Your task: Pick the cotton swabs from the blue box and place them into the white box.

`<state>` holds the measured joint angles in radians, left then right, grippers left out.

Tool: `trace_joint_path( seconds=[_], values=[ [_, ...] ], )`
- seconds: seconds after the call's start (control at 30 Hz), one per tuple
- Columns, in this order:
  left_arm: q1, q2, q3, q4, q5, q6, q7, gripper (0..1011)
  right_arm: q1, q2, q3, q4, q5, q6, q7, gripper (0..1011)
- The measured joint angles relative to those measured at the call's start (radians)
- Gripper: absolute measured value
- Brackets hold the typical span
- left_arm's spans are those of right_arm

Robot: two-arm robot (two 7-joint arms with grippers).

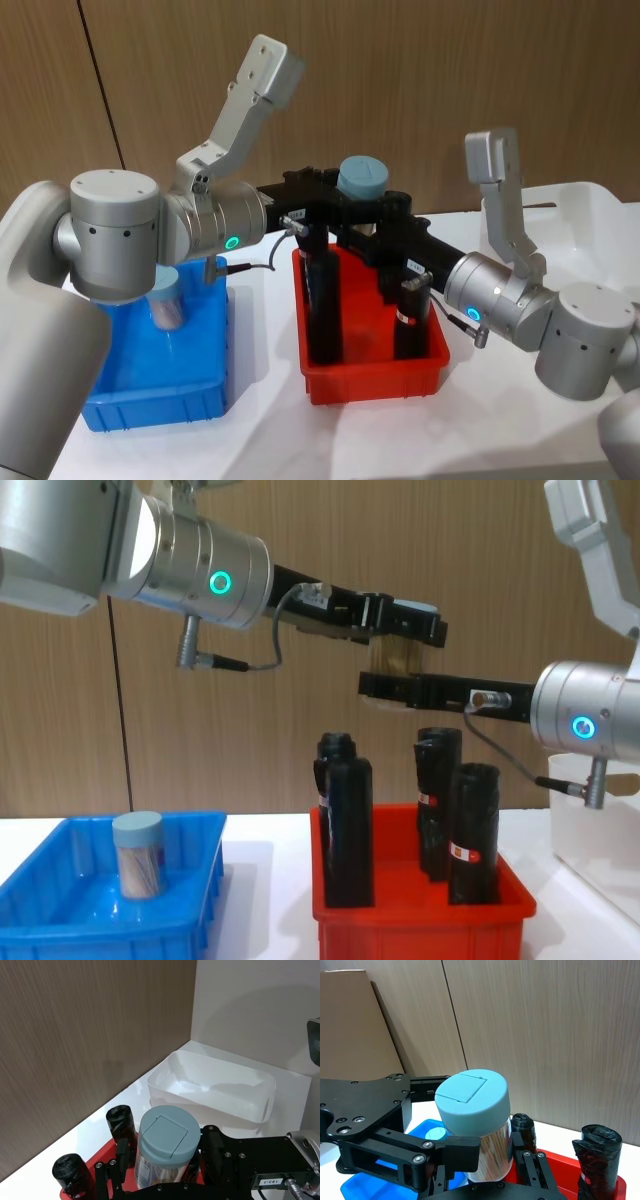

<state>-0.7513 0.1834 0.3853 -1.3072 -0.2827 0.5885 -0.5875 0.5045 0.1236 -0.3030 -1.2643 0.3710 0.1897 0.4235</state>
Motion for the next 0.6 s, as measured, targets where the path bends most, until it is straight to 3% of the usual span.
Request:
trace_joint_path(
  seconds=[0.6],
  values=[
    [0.000, 0.000, 0.000, 0.000, 0.000, -0.001, 0.000, 1003, -0.008, 0.020, 0.015, 0.013, -0.031, -0.012, -0.072, 656]
  ],
)
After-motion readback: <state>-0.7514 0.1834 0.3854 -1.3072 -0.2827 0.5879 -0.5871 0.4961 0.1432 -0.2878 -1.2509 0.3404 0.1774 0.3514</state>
